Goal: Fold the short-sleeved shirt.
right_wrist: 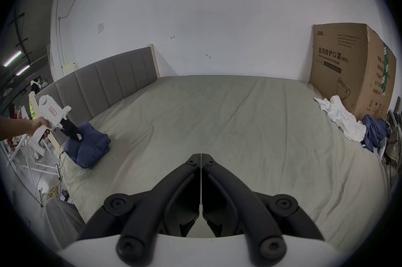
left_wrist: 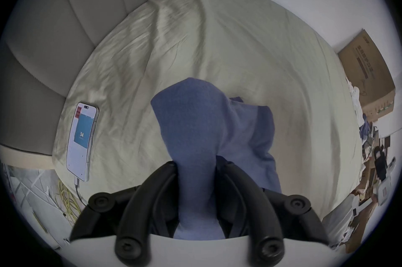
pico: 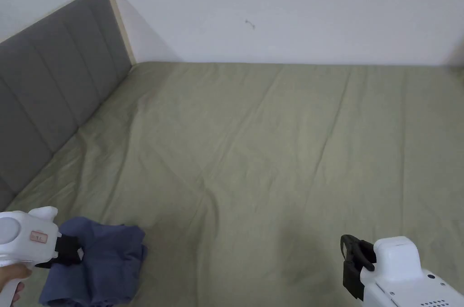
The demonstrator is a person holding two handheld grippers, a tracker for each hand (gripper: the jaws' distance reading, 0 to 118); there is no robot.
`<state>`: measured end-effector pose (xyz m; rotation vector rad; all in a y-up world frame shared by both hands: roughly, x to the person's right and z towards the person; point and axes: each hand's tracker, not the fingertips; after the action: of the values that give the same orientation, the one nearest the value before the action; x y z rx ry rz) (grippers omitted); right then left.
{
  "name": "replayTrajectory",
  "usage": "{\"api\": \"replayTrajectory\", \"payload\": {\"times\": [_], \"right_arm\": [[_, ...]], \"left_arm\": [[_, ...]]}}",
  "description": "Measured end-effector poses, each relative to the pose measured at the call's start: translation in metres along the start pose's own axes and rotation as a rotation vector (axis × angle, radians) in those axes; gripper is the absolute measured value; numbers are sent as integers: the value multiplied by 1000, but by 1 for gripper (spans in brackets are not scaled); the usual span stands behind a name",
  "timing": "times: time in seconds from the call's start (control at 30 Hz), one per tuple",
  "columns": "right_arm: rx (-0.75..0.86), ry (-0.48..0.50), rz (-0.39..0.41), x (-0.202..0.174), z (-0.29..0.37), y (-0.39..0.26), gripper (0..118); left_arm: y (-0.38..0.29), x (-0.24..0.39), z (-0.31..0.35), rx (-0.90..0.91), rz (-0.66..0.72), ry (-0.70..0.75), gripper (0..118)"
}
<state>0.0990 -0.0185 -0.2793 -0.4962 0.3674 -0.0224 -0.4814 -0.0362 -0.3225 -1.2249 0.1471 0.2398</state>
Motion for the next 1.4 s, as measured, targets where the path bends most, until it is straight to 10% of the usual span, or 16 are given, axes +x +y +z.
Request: {"api": "replayTrajectory", "payload": {"times": [0.07, 0.2, 0.33, 1.23, 1.4], "right_arm": [[-7, -3, 7, 0, -1, 0, 3], [0, -3, 4, 3, 3, 5, 3], [35, -3, 0, 8, 16, 16, 3], [428, -170, 93, 58, 165, 125, 3], [463, -208, 97, 64, 186, 130, 3]], "left_arm": [[-2, 6, -1, -8, -13, 33, 32], [0, 15, 11, 25, -23, 55, 82], [0, 25, 37, 95, 49, 11, 93], [-65, 253, 244, 1124, -173, -17, 104], [-92, 296, 232, 1259, -199, -7, 86]]}}
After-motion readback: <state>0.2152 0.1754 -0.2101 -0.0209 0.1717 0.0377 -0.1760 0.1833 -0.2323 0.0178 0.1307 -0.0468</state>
